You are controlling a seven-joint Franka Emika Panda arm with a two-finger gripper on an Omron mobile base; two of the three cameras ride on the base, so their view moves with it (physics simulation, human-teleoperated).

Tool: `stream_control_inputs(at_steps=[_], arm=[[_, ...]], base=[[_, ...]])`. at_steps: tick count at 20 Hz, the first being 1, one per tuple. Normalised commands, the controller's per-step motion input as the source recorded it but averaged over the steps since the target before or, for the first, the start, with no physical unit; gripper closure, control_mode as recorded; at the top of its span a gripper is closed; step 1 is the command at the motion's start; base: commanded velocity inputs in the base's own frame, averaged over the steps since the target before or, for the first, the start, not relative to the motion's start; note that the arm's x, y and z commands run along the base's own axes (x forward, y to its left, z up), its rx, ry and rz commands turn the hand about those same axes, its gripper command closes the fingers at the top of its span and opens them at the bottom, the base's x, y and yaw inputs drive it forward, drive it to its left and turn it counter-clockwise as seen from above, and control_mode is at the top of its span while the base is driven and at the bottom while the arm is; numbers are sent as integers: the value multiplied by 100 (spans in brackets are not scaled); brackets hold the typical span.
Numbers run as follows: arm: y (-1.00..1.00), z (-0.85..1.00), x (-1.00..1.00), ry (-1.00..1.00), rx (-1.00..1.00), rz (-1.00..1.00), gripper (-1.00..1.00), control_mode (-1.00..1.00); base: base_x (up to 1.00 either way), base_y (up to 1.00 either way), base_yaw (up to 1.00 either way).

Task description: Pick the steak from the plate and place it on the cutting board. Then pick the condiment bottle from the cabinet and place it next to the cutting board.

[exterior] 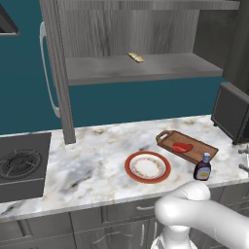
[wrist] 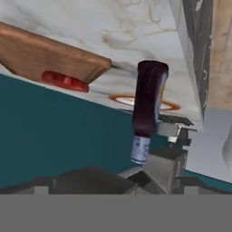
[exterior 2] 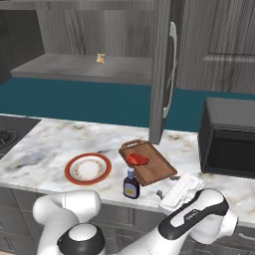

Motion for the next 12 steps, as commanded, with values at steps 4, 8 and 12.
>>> stream_control_inputs(at_steps=[4,8,12], arm=[[1,31,-1,2,-19,-14,-100,-100],[9,13,-4,0,-20,-15,-100,-100],[12,-1,-17,-9,-21,-13,-100,-100]], base=[[0,0,0],[0,0,0],[0,0,0]])
